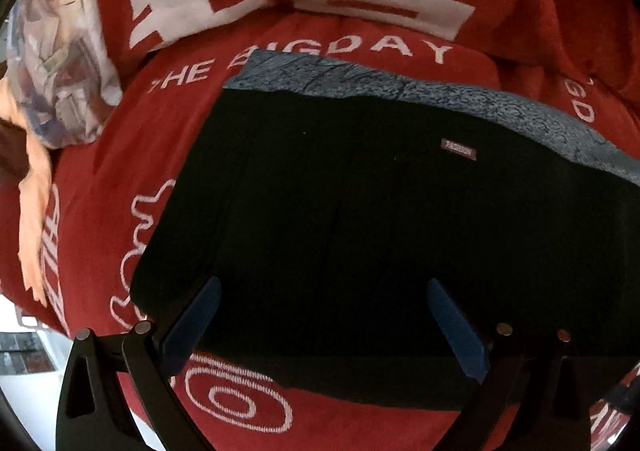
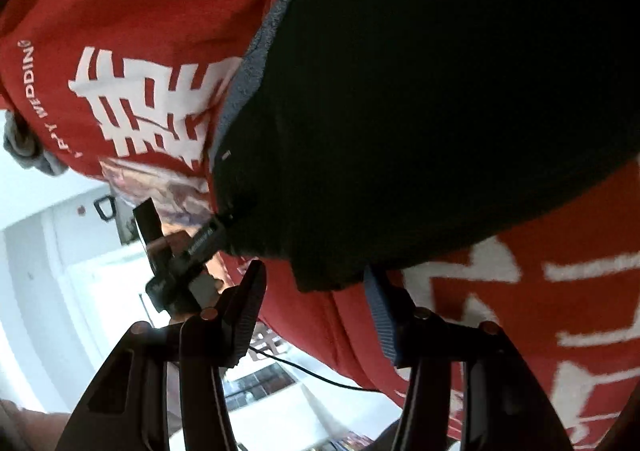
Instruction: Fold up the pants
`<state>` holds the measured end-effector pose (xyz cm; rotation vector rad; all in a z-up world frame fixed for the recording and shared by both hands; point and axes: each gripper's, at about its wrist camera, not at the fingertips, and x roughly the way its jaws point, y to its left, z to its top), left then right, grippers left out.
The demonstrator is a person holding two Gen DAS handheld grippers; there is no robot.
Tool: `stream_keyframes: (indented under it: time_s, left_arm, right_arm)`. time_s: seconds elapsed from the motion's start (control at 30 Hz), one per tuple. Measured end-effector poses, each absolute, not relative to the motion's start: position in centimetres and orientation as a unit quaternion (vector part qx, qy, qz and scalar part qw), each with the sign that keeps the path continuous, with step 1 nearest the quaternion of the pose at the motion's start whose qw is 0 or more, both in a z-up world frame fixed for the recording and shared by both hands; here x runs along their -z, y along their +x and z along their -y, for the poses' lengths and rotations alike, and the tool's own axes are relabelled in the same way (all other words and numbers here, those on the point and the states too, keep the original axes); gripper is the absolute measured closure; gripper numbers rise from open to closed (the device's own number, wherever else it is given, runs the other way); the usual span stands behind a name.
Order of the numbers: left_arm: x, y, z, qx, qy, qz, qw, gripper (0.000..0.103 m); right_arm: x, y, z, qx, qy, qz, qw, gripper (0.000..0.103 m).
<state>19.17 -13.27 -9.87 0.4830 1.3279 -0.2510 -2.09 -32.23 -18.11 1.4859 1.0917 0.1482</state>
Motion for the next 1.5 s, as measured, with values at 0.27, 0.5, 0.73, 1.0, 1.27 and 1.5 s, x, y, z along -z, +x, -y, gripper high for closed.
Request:
stream_keyframes:
  time_s: [0.27,0.5,0.73,1.0,1.27,1.5]
  left_arm:
    - [9.8,19.9,12.6,0.139,0.206,-0.612,0.751,0.0]
    - [8.0,19.4,12.5,0.152,0.203,-0.609,0.752,0.0]
    - [7.1,20.9,11.1,0.128,0.18,-0.596,0.772,0.0]
    - [8.5,20.2,9.2,0.135,0.181,-0.593,0.773,0.0]
    - [8.1,19.9,8.8,0.147,0.167,-0.569,0.791,0.0]
    - [7.9,19.8,8.3,0.155,0.156,-0.564,0.796,0.0]
  right_arm:
    - [17.0,-1.6,32.0,-0.016,0.622,-0.5,0.603,0.094]
    - [15.6,-4.4,30.9,0.009,0.544,-0.583,0.604,0.08]
    - [7.6,5.2,31.2,-0.041,0.396,-0.568,0.72,0.034]
    - [8.0,22.6,23.6,-0.138,0.276,-0.594,0.743,0.035]
    - [11.2,33.6,14.2,-0.196,0.164,-0.623,0.739,0.035]
    - [14.1,35.8,12.9,-0.192,0.181,-0.649,0.714,0.08]
